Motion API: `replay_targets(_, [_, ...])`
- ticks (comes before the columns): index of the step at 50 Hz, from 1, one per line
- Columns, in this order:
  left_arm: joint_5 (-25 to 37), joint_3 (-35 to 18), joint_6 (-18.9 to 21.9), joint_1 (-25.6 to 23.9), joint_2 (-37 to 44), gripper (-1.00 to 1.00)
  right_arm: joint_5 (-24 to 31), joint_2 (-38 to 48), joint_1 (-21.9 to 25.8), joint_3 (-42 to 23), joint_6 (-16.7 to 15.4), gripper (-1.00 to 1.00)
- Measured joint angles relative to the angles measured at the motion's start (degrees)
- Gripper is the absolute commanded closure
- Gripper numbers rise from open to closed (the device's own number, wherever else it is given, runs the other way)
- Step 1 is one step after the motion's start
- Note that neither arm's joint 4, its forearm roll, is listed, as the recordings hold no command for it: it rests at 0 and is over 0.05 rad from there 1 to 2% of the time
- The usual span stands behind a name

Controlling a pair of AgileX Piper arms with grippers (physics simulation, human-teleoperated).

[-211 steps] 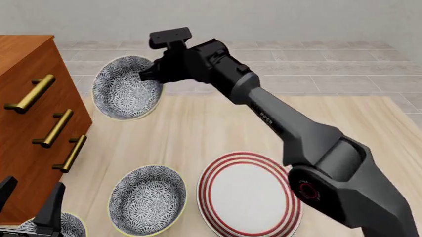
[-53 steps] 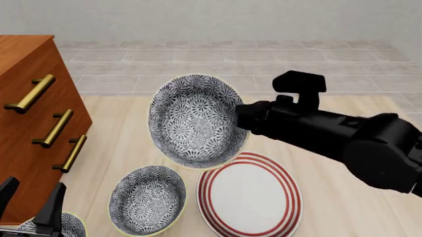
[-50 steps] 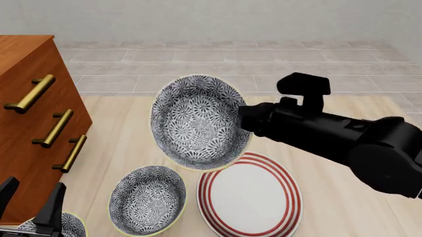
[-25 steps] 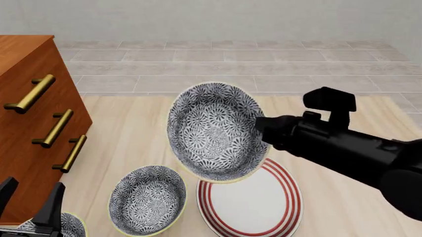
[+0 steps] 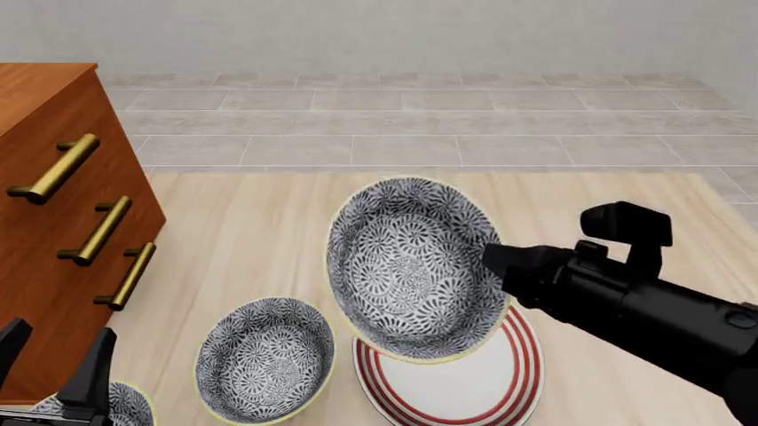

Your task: Pick up the bowl and put it in the front on the plate.

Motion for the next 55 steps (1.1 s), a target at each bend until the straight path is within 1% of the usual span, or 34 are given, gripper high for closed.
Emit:
replay_targets(18, [0.29,0.01,-0.05,0.24,0.00,-1.00,5.45,-4.40,-1.71,1.71,-1.19,1.00])
replay_targets(34, [0.39,0.01,-0.28,-0.05,0.00,-1.00,10.58,-6.21,-4.23,0.09,-3.10,1.00])
replay_targets(43, [0.55,0.02,-1.36,-0.02,-0.01,-1.00,11.27,-7.84,-5.23,1.29,-2.90,1.00])
replay_targets(55, [0.66,0.02,-1.74,-0.02,-0.01,-1.00,9.37,-10.34,-5.76,6.53,-1.42,1.00])
